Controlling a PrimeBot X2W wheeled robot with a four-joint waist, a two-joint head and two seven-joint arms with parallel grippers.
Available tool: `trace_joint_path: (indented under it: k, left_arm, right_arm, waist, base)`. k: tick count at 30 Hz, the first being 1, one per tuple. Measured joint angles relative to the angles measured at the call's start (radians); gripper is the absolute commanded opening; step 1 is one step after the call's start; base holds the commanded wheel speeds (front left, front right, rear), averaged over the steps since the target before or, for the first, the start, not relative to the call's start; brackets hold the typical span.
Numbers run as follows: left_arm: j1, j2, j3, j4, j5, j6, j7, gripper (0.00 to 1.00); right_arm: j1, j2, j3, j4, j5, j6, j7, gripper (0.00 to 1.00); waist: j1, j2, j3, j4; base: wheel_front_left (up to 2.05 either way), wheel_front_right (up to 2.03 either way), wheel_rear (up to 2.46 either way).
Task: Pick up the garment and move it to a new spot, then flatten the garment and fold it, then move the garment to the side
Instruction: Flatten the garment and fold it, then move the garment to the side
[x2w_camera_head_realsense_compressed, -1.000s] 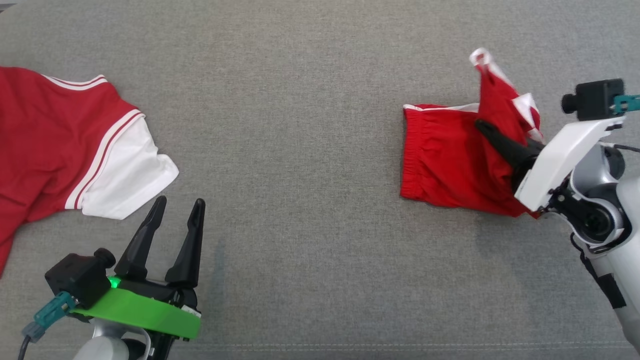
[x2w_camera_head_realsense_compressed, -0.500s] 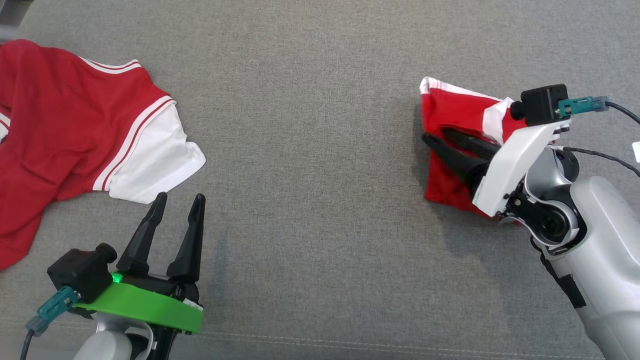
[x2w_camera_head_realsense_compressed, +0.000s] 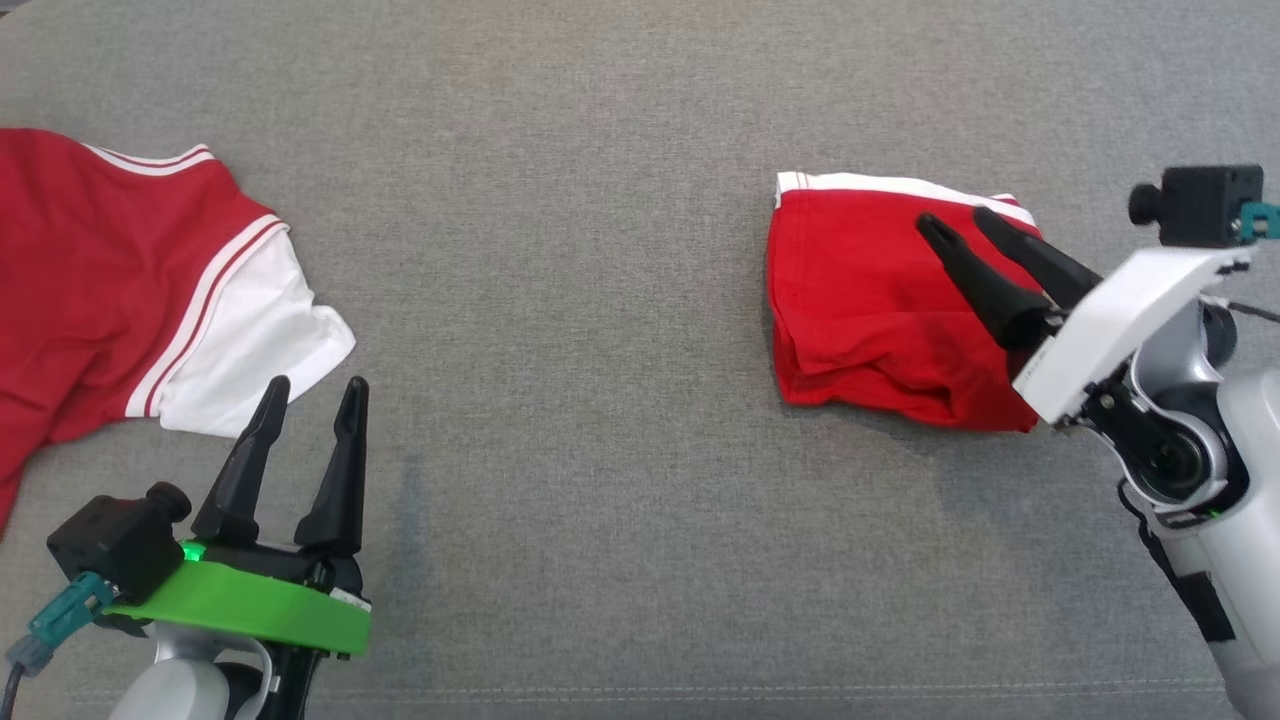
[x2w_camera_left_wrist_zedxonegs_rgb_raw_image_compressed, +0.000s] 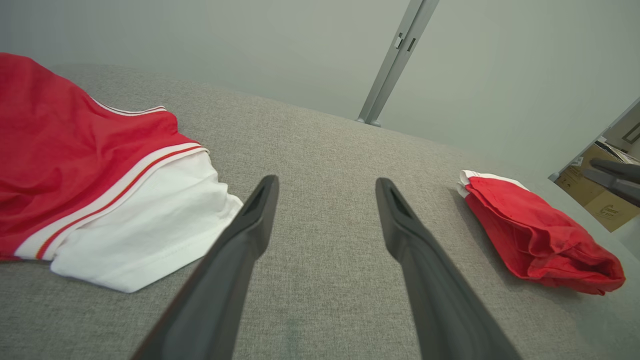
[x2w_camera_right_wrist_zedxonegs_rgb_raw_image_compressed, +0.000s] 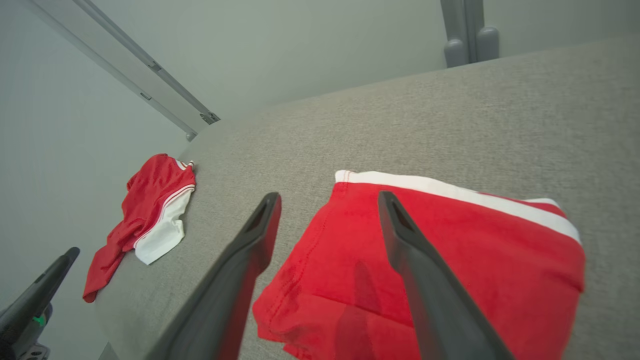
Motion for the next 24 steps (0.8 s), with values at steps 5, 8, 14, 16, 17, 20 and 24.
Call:
trace_joint_path:
  k: [5, 8, 14, 16, 17, 20, 24]
  left_arm:
    - [0.0, 0.008, 0.0, -0.011, 0.0, 0.0, 0.0, 1.0]
    - [-0.001, 0.01, -0.01, -0.023, 0.0, 0.0, 0.0, 1.0]
    - [-0.003, 0.017, -0.02, -0.032, 0.002, 0.0, 0.01, 1.0]
    - [-0.005, 0.018, -0.021, -0.033, 0.002, 0.0, 0.012, 1.0]
    - [-0.005, 0.018, -0.022, -0.034, 0.002, 0.0, 0.012, 1.0]
    - [-0.007, 0.019, -0.028, -0.036, 0.003, -0.001, 0.02, 1.0]
    - [-0.014, 0.019, -0.035, -0.036, 0.009, -0.002, 0.028, 1.0]
  right_arm:
    - [0.113, -0.03, -0.053, 0.058, 0.0, -0.039, -0.024, 1.0]
    - [0.13, -0.027, -0.082, 0.077, 0.006, -0.054, -0.051, 1.0]
    - [0.129, 0.003, -0.127, 0.108, 0.042, -0.063, -0.094, 1.0]
    - [0.129, 0.013, -0.133, 0.126, 0.054, -0.063, -0.098, 1.0]
    - [0.128, 0.017, -0.136, 0.137, 0.06, -0.064, -0.102, 1.0]
    - [0.124, 0.024, -0.14, 0.168, 0.08, -0.064, -0.105, 1.0]
    - [0.113, 0.042, -0.144, 0.209, 0.091, -0.061, -0.11, 1.0]
  waist:
    - [0.0, 0.0, 0.005, -0.033]
    - [0.0, -0.0001, 0.017, -0.043]
    - [0.0, 0.0, 0.04, -0.045]
    - [0.0, 0.0, 0.046, -0.04]
    - [0.0, -0.0001, 0.049, -0.037]
    - [0.0, 0.0, 0.057, -0.026]
    - [0.0, 0.0, 0.066, -0.009]
  base:
    - [0.0, 0.0, 0.0]
    - [0.0, 0.0, 0.0]
    - [0.0, 0.0, 0.0]
    - [0.0, 0.0, 0.0]
    - [0.0, 0.0, 0.0]
    - [0.0, 0.0, 0.0]
    - [0.0, 0.0, 0.0]
